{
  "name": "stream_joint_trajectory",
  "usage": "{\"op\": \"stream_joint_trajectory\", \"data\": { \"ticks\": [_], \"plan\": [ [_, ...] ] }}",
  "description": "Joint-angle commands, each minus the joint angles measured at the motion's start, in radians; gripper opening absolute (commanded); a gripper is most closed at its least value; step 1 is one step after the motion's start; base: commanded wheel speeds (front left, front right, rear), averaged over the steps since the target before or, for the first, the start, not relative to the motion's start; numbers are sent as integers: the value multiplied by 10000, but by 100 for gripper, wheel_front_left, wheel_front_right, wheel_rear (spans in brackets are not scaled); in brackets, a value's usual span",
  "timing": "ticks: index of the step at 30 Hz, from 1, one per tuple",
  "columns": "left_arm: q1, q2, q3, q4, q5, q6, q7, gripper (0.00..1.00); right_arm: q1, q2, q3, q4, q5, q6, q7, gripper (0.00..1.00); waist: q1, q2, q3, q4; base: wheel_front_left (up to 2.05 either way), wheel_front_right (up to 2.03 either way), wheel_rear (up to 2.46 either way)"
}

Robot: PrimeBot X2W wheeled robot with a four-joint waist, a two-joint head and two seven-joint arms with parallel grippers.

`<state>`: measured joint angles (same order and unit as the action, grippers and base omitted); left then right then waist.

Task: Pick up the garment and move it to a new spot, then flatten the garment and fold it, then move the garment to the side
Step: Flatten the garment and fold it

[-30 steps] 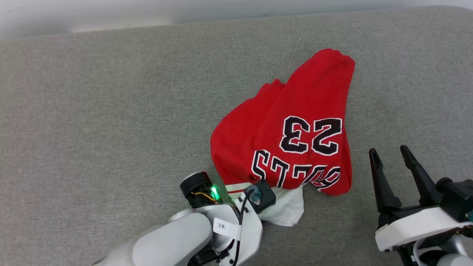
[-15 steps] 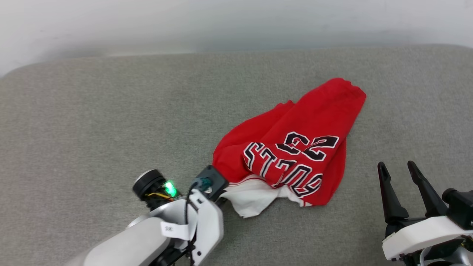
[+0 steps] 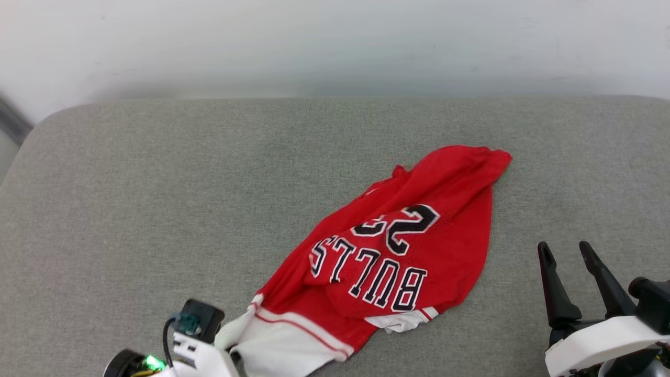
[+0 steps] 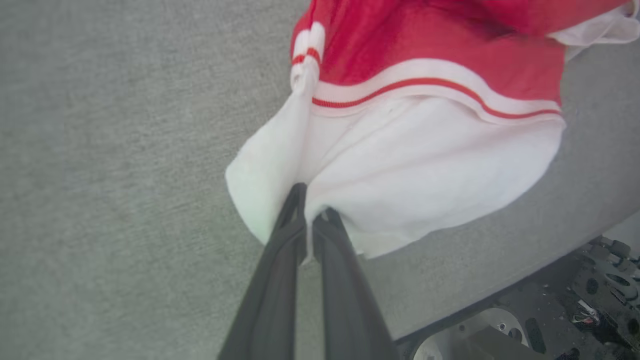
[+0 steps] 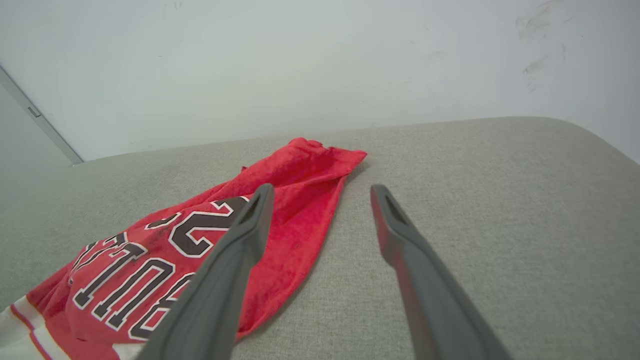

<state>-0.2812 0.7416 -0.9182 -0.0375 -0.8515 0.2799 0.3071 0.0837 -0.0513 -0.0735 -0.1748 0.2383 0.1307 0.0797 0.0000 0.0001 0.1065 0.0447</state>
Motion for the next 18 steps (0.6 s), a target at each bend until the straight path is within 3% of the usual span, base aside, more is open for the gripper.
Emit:
{"op": "stream_joint_trajectory", "data": {
  "ticks": [1, 3, 4, 5, 9, 18],
  "plan": [
    [413, -95, 133, 324, -285, 64, -270, 0, 64, 15, -19, -17, 28, -1, 35, 100, 0, -1, -12, -18, 0, 0, 0],
    [648, -290, 206, 587, -552, -48, -512, 0, 60, 16, -31, -23, 12, -1, 64, 100, 0, -1, -18, -37, 0, 0, 0],
    [682, -375, 243, 687, -596, -94, -670, 39, 53, 16, -53, -36, 5, -1, 57, 100, 0, -1, -27, -46, 0, 0, 0],
    [695, -476, 288, 753, -639, -141, -831, 100, 45, 16, -69, -48, -4, 0, 70, 100, 0, -1, -39, -47, 0, 0, 0],
    [488, -790, 517, 877, -372, -50, -1664, 100, 100, 16, -173, -13, -28, 0, 140, 100, 0, -1, -185, -24, 0, 0, 0],
    [174, -1041, 1101, 305, 614, 733, -3609, 100, 277, 16, -432, 227, 161, 0, 315, 100, 0, -1, -712, -19, 0, 0, 0]
  ]
}}
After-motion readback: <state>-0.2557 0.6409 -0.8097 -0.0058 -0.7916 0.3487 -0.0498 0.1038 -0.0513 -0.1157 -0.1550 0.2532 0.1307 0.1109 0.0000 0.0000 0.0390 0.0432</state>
